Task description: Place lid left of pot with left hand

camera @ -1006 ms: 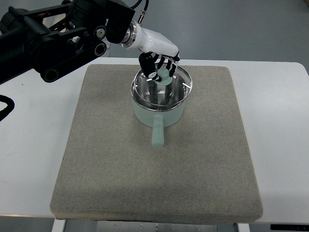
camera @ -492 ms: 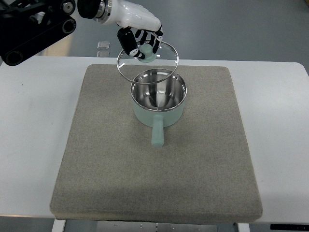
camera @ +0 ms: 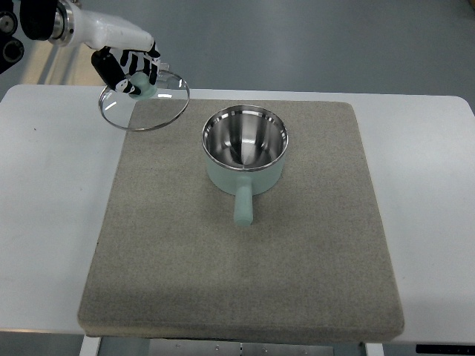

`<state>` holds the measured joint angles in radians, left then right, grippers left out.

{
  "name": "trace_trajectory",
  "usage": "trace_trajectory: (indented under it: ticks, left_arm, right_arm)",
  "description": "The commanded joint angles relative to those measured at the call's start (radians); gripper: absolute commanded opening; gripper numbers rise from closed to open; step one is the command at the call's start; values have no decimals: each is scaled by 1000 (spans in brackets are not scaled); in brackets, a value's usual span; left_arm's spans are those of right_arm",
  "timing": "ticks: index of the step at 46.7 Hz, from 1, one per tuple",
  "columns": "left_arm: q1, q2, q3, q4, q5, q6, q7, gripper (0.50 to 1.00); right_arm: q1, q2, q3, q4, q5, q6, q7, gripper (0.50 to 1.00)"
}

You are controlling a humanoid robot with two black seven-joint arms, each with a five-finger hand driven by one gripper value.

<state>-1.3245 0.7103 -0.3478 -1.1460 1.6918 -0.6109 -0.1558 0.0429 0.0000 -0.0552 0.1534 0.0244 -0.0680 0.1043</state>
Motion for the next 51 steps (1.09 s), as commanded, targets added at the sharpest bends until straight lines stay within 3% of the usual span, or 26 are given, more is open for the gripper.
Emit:
trace_trajectory:
  ticks: [1,27,46,47,48,51]
  left_arm:
    - [63,5,-39,3,3,0,1,500]
    - [208,-55,-96,31,37,0,9,500]
    - [217,-45,-218,49,13,0,7,500]
    - [217,-43,-221,57,0,0,7,533]
    - [217,-43,-223,67,-18,0,7,631]
    - [234,-43,-223,98,-108,101,7,931]
  right_arm:
    - [0,0,0,0,0,1,0,921]
    - [0,0,0,0,0,1,0,921]
    - [0,0,0,0,0,1,0,921]
    - [0,0,0,0,0,1,0,921]
    - [0,0,0,0,0,1,0,921]
    - [0,0,0,0,0,-1,0,921]
